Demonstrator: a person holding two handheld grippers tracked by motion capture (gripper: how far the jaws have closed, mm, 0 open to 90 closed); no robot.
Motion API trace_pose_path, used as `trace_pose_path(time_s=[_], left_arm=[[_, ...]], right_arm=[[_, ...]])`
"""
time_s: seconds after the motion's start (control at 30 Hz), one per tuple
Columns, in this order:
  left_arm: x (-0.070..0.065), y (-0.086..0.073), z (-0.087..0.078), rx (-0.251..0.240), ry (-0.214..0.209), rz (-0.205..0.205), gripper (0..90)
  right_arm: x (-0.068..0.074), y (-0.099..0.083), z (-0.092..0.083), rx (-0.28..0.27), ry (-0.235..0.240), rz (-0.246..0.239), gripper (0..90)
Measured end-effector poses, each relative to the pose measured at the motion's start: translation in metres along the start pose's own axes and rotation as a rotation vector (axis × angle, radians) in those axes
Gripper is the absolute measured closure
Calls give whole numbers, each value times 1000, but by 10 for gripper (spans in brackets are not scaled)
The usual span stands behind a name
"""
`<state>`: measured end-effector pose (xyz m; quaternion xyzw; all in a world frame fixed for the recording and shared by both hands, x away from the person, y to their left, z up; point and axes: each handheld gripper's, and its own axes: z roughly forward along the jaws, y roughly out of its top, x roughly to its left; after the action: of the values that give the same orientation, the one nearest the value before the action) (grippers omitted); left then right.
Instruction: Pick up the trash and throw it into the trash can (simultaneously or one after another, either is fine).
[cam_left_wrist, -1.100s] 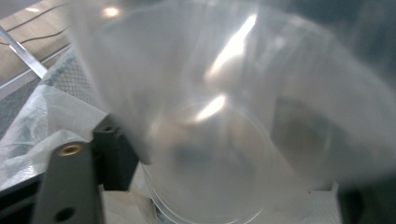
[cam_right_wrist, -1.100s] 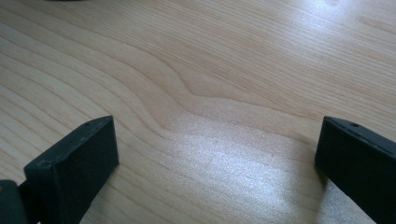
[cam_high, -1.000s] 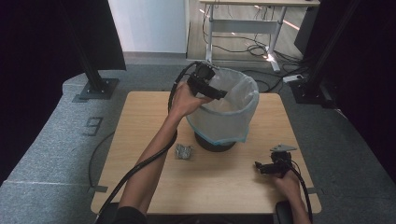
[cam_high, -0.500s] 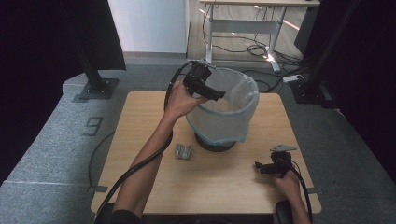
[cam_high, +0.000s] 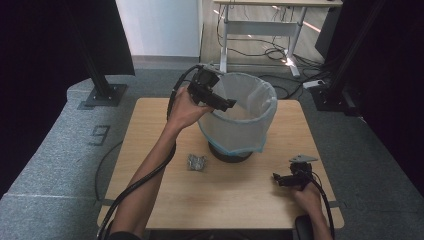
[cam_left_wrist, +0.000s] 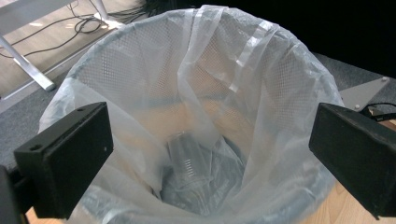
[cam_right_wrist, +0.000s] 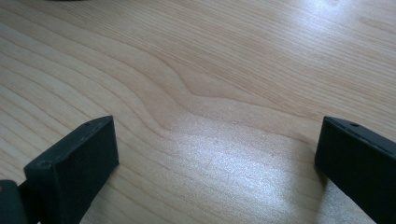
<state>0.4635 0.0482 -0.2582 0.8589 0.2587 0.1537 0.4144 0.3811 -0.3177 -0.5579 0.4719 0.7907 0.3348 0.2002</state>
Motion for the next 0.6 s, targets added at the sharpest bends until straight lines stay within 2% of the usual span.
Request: trace_pose_path(time_s=[0.3,0.6], left_arm=[[4,-15,-13,-9,9,0,0],[12,-36,-29,-42,11,-10,0]], right_arm=[[0,0,0,0,0,0,0],[0,0,0,0,0,-1,0]])
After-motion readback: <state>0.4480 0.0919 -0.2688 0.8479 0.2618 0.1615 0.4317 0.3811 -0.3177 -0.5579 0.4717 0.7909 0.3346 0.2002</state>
